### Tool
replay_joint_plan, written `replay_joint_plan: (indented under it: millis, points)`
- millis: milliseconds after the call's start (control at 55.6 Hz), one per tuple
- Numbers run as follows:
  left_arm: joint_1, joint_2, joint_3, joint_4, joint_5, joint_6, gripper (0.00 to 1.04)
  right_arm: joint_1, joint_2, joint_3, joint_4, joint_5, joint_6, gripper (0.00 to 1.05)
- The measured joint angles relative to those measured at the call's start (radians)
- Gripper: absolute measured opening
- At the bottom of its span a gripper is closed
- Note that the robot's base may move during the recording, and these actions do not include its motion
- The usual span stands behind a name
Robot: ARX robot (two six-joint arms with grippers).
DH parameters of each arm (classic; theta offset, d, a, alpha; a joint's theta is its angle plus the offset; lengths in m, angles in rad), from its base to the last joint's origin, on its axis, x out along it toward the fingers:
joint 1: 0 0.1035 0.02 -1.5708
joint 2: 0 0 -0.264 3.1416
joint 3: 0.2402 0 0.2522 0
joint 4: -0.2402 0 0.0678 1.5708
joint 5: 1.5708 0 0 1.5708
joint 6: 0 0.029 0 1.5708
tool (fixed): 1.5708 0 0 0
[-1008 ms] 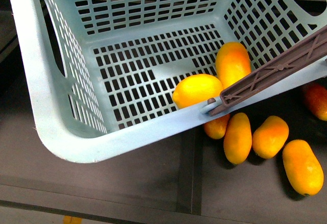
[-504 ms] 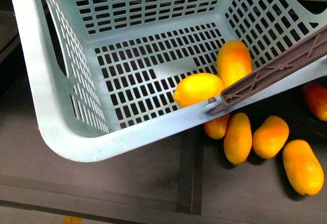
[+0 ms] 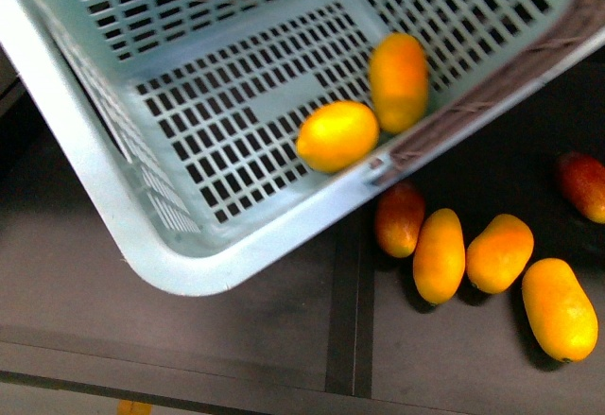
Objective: Pick lemon and mango into basket
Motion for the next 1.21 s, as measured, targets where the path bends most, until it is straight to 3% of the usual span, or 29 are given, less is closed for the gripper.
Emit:
replay_joint_plan:
  millis: [90,306,558,774,1206]
  points:
    - [0.059,-0.005,-0.05,0.053,-0.07,-0.02,0.04,0.0,0.0,0.0,0.0,0.001,0.0,0.96]
    - [0.221,0.047,-0.079,0.152,-0.024,-0.152,0.04,0.0,-0.001,0.0,0.0,0.0,0.0,0.96]
    - [0.37,0.359,0.181,0.168,0.047,-0.339,0.04,0.0,-0.001,0.0,0.0,0.0,0.0,0.96]
    - [0.396,0.528,0.356,0.137,0.066,-0.395,0.04,0.0,-0.001,0.0,0.0,0.0,0.0,0.96]
    - [0.416,0.528,0.26,0.162,0.073,-0.485,0.07,0.0,-0.001,0.0,0.0,0.0,0.0,0.96]
